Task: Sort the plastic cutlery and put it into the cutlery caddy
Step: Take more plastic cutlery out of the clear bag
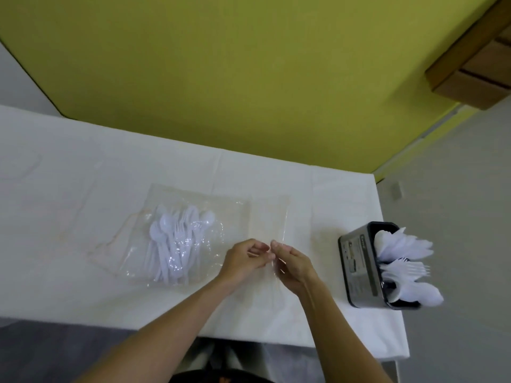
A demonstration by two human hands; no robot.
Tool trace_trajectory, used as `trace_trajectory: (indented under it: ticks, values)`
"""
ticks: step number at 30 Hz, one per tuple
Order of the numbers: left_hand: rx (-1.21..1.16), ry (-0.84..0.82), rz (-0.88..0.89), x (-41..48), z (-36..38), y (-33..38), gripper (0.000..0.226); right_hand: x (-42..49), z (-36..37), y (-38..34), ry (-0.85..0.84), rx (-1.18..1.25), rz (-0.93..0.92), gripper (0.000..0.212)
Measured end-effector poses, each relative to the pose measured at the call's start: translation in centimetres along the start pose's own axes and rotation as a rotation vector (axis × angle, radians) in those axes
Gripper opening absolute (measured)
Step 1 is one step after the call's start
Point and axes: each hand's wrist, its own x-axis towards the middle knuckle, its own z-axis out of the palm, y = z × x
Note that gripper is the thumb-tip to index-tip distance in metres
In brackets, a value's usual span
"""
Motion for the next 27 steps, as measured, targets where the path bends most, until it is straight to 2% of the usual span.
trace_trajectory:
  ticks: [5,9,12,18,21,24,27]
  values:
    - [-0.147,-0.031,-0.022,-0.3,-0.2,0.3,0.004,-0.4,-0.1,-0.5,-0.063,0.110,0.090,0.026]
    - [-0.151,0.024,-0.011,-0.6,-0.1,0.7,0.007,-0.3,-0.5,-0.9,-0.148,0.045,0.029,0.017]
    - [-0.077,0.043,0.025,-0.7,-0.2,0.7,0.011,-0.2,-0.2,-1.3,-0.145,-0.047,-0.035,0.015]
    - [-0.077,0.071,0.029,-0.6,-0.1,1.5,0.010,-0.3,-0.3,-1.2,-0.146,0.063,-0.063,0.013]
    - [-0.102,0.088,0.020,-0.7,0.1,1.3,0.012,-0.4,0.1,-1.2,-0.113,-0.067,-0.147,0.017]
    - [-0.117,0.130,0.017,-1.0,0.5,0.6,0.013,-0.6,0.8,-1.1,0.025,-0.325,-0.276,0.007]
    - [-0.243,0.202,-0.068,-0.9,1.3,0.3,0.013,-1.0,2.0,-0.2,0.120,-0.465,-0.355,0.015]
